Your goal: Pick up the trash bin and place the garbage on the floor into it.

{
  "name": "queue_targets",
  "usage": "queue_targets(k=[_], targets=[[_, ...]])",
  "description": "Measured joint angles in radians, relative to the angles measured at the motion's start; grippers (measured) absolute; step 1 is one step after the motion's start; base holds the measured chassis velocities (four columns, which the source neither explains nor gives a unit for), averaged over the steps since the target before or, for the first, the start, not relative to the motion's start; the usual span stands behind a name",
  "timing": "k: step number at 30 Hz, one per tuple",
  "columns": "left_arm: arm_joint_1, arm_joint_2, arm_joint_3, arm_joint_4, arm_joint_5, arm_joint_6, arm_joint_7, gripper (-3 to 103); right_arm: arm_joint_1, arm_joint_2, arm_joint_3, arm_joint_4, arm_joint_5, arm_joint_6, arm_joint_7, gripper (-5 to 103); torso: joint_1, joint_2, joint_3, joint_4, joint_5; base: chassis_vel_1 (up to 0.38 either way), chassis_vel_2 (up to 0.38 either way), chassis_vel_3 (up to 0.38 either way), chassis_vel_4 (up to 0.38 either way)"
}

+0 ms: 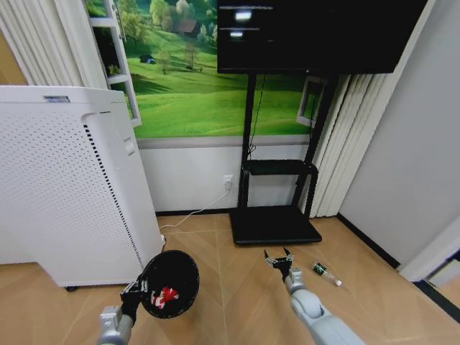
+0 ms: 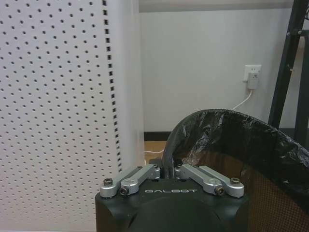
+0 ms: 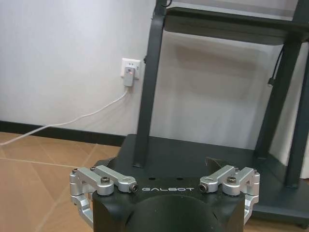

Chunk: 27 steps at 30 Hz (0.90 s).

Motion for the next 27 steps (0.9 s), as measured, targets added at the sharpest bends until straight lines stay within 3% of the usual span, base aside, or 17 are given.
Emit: queue_targets(k=[10, 27], targets=[[-0.013, 0.005, 0.000, 0.017, -0.002, -0.002, -0.002, 7, 0.011, 0.003, -0.006, -0.009, 0.015, -0.005, -0.049, 100, 0.000, 0.000, 0.000, 0.0002, 0.0002, 0.069, 0.060, -0.068, -0.059], [-0.033, 0.000, 0.003, 0.038, -0.005, -0.007, -0.001, 7, 0.048, 0.011, -0.032, -0.057, 0.020, -0.011, -0.047, 100, 0.000, 0.000, 0.000, 0.0001, 0.0002, -0.129, -0.126, 0.120, 0.118]])
